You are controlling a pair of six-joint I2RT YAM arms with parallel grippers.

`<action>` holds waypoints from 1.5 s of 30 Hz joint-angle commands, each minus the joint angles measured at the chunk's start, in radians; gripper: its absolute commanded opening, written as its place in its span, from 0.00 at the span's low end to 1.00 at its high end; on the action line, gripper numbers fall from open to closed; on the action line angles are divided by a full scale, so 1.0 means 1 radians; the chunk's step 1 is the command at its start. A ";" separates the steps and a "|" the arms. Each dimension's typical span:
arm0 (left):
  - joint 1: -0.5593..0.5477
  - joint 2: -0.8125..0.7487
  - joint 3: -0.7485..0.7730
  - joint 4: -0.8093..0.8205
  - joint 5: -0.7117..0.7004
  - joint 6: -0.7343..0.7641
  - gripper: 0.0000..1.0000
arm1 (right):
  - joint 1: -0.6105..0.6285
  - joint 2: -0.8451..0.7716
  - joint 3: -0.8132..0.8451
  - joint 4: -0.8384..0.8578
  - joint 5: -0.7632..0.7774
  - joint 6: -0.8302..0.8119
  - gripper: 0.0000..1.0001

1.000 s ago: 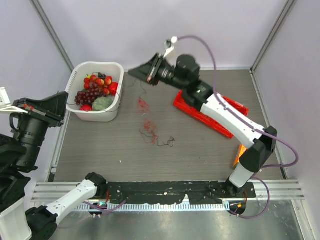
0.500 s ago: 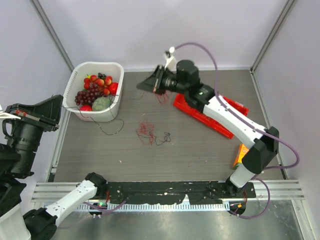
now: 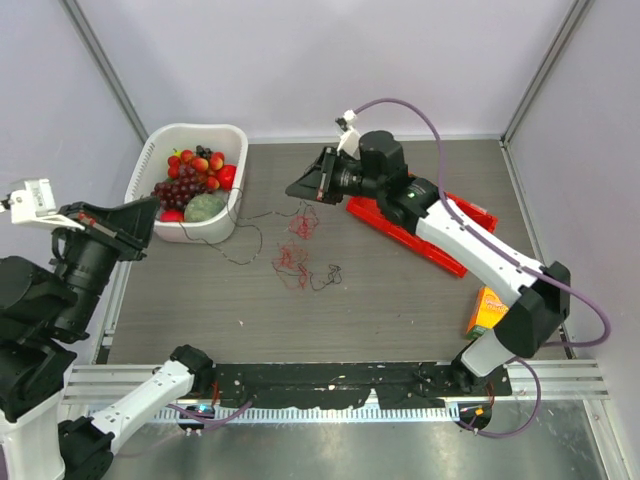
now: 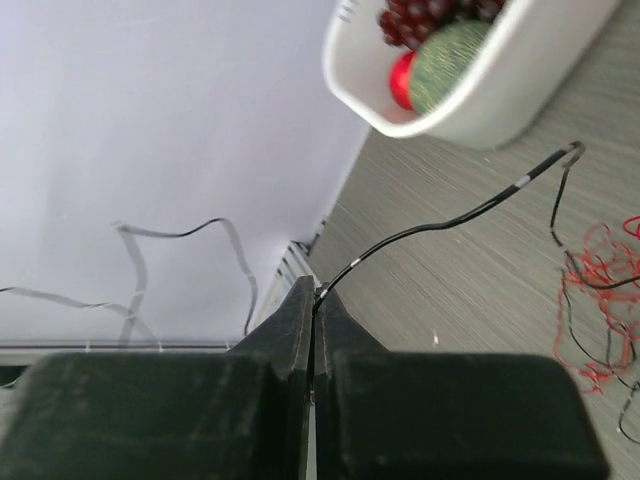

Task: Untangle the cables
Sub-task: Untie the cable.

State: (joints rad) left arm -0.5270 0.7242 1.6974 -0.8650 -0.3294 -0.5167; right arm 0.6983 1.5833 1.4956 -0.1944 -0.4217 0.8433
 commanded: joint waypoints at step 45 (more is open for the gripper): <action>0.002 0.107 -0.797 0.617 0.696 -0.164 0.42 | 0.004 -0.140 -0.365 0.432 -0.149 0.221 0.01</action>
State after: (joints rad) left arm -0.5270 0.8886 0.8608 -0.2031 0.4019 -0.7250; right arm 0.6991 1.4853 1.1328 0.1764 -0.5537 1.0584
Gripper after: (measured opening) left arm 0.305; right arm 0.039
